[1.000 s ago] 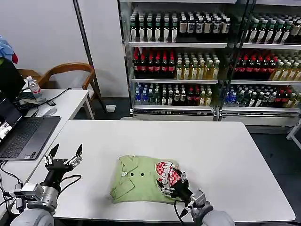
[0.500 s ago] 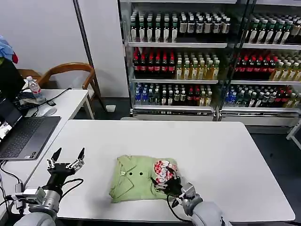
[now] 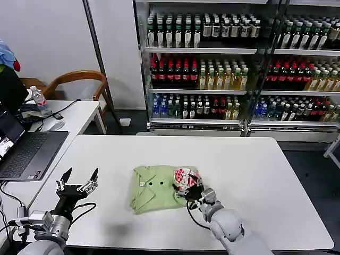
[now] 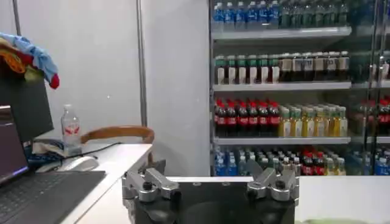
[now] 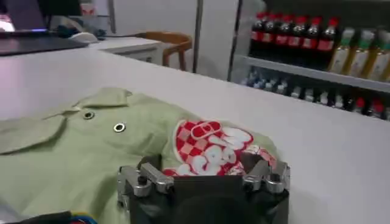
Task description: Fold and organize the clothes.
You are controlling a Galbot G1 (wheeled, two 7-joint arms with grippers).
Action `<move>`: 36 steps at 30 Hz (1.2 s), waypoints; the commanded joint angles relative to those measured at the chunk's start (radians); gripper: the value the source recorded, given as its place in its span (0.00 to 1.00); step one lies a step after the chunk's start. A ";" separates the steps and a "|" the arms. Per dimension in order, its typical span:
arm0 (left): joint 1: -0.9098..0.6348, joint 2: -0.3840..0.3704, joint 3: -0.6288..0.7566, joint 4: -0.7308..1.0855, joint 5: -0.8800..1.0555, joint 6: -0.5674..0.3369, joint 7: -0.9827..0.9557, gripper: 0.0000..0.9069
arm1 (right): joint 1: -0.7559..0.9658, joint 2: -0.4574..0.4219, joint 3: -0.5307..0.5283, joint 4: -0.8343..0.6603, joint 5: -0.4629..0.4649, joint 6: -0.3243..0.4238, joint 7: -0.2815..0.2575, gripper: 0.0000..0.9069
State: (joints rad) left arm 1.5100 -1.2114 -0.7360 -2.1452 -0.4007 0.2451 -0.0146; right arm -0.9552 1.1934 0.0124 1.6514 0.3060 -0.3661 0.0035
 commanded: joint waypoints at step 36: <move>-0.035 0.030 0.030 -0.001 0.025 -0.025 0.006 1.00 | -0.224 -0.085 0.357 0.267 -0.096 0.143 0.047 1.00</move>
State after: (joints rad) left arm 1.4744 -1.1827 -0.7080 -2.1457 -0.3857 0.2286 -0.0103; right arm -1.1080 1.1228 0.2847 1.8822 0.2928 -0.2650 0.0647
